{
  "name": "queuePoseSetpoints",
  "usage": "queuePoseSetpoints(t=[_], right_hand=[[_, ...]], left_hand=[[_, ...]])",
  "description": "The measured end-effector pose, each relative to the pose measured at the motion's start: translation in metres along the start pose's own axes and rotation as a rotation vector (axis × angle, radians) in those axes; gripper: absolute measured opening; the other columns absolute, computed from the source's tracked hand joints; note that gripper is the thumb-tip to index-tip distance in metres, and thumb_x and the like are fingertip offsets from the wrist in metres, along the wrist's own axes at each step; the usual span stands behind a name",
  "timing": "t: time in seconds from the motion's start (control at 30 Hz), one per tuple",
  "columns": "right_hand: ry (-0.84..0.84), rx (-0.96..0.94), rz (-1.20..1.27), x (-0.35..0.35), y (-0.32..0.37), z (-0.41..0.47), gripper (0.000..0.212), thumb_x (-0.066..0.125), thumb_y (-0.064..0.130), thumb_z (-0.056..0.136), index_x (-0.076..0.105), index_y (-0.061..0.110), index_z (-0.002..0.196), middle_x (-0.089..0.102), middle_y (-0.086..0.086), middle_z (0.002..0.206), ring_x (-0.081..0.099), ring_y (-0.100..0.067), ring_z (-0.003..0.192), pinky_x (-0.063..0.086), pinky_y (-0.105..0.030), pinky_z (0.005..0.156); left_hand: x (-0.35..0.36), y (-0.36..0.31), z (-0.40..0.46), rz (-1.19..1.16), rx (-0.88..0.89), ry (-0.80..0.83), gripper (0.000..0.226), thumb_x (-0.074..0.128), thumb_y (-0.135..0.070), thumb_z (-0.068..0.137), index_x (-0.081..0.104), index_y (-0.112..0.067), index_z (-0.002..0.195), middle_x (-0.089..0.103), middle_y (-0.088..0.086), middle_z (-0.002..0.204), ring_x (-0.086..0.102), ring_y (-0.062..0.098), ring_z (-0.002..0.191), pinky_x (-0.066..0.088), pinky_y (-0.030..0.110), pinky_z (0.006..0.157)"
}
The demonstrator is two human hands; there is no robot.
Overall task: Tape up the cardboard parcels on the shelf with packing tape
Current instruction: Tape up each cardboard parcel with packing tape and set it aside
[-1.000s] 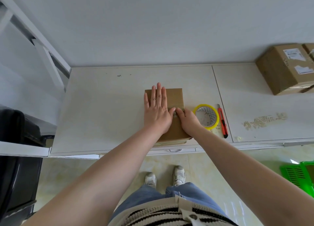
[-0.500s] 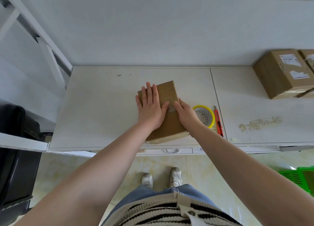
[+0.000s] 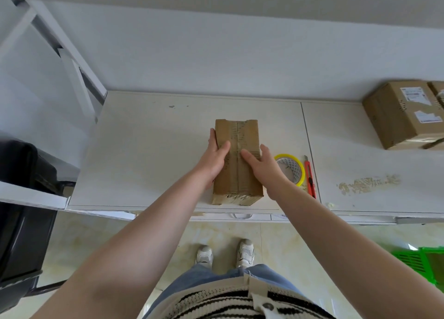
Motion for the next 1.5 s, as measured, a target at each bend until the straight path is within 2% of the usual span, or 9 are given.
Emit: queuePoseSetpoints(t=[0.1,0.27,0.43,0.57,0.67,0.8,1.13,1.3,1.5], right_hand=[[-0.018,-0.009,0.063,0.005,-0.001,-0.002,0.033,0.056,0.045,0.096,0.057,0.021,0.120,0.066,0.005,0.103,0.063,-0.015,0.098,0.052,-0.038,0.092],[-0.091,-0.065,0.011,0.008,-0.001,0.000,0.039,0.054,0.050,0.095,0.062,0.020,0.118,0.068,0.004,0.101,0.064,-0.017,0.096,0.051,-0.034,0.086],[-0.098,-0.068,-0.017,0.008,0.001,0.002,0.036,0.053,0.046,0.097,0.061,0.018,0.119,0.063,0.009,0.091,0.060,-0.014,0.086,0.046,-0.029,0.073],[-0.096,-0.077,-0.032,0.006,0.004,-0.001,0.038,0.049,0.048,0.099,0.061,0.018,0.119,0.065,0.005,0.095,0.062,-0.015,0.089,0.049,-0.030,0.074],[-0.095,-0.109,-0.026,0.006,0.005,-0.004,0.042,0.032,0.043,0.105,0.062,0.018,0.123,0.067,-0.001,0.108,0.060,-0.019,0.103,0.047,-0.034,0.091],[-0.097,-0.143,-0.061,0.005,0.007,-0.003,0.044,0.026,0.035,0.108,0.061,0.015,0.127,0.065,-0.005,0.119,0.057,-0.018,0.109,0.042,-0.031,0.093],[-0.096,-0.184,-0.075,0.004,0.010,-0.005,0.044,0.025,0.031,0.108,0.062,0.012,0.124,0.063,-0.002,0.110,0.053,-0.013,0.101,0.035,-0.023,0.083],[-0.078,-0.148,-0.101,0.004,0.011,-0.006,0.046,0.024,0.034,0.108,0.059,0.012,0.129,0.063,-0.011,0.123,0.056,-0.024,0.115,0.042,-0.031,0.096],[0.043,0.106,0.057,0.009,0.007,-0.013,0.055,0.024,0.054,0.102,0.056,0.019,0.129,0.062,-0.005,0.121,0.057,-0.023,0.110,0.047,-0.040,0.097]], left_hand=[[0.002,0.004,-0.002,0.058,-0.057,-0.063,0.079,0.045,-0.056,0.098,-0.003,-0.035,0.157,0.042,0.002,0.150,0.050,0.027,0.131,0.047,0.045,0.103],[0.005,0.001,0.002,0.111,-0.054,-0.096,0.057,0.054,-0.052,0.096,0.038,-0.020,0.140,0.059,0.007,0.128,0.060,0.026,0.112,0.051,0.039,0.089],[0.003,0.001,0.005,0.184,-0.065,-0.099,0.062,0.053,-0.050,0.097,0.030,-0.023,0.147,0.049,0.012,0.142,0.052,0.033,0.126,0.044,0.051,0.105],[0.016,-0.034,-0.007,0.902,0.250,-0.347,0.075,0.038,-0.041,0.104,-0.009,-0.017,0.157,-0.013,0.009,0.165,-0.004,0.027,0.153,0.000,0.052,0.121],[0.036,-0.049,-0.003,1.287,0.520,-0.348,0.067,0.025,-0.041,0.106,-0.006,-0.012,0.157,-0.015,0.007,0.165,-0.014,0.026,0.152,-0.009,0.046,0.120],[0.034,-0.040,0.008,1.475,0.452,-0.326,0.071,0.017,-0.049,0.103,-0.008,-0.010,0.156,-0.018,0.008,0.164,-0.015,0.026,0.151,-0.007,0.046,0.122],[0.037,-0.040,0.006,1.512,0.443,-0.300,0.069,0.016,-0.049,0.103,-0.012,-0.015,0.156,-0.019,0.008,0.164,-0.014,0.028,0.151,-0.005,0.050,0.122],[0.035,-0.045,0.006,1.481,0.433,-0.228,0.070,0.018,-0.052,0.103,-0.012,-0.018,0.157,-0.024,0.009,0.162,-0.018,0.029,0.150,-0.006,0.053,0.121],[0.005,-0.042,-0.027,0.889,0.033,-0.350,0.090,0.031,-0.072,0.093,-0.016,-0.027,0.156,-0.017,0.012,0.163,-0.005,0.032,0.151,0.006,0.051,0.120]])
Point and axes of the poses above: each hand's wrist, its own z-axis towards the middle knuckle, its own x-axis out of the palm, y = z × x, the point moved 5 cm from there along z, towards the middle knuckle
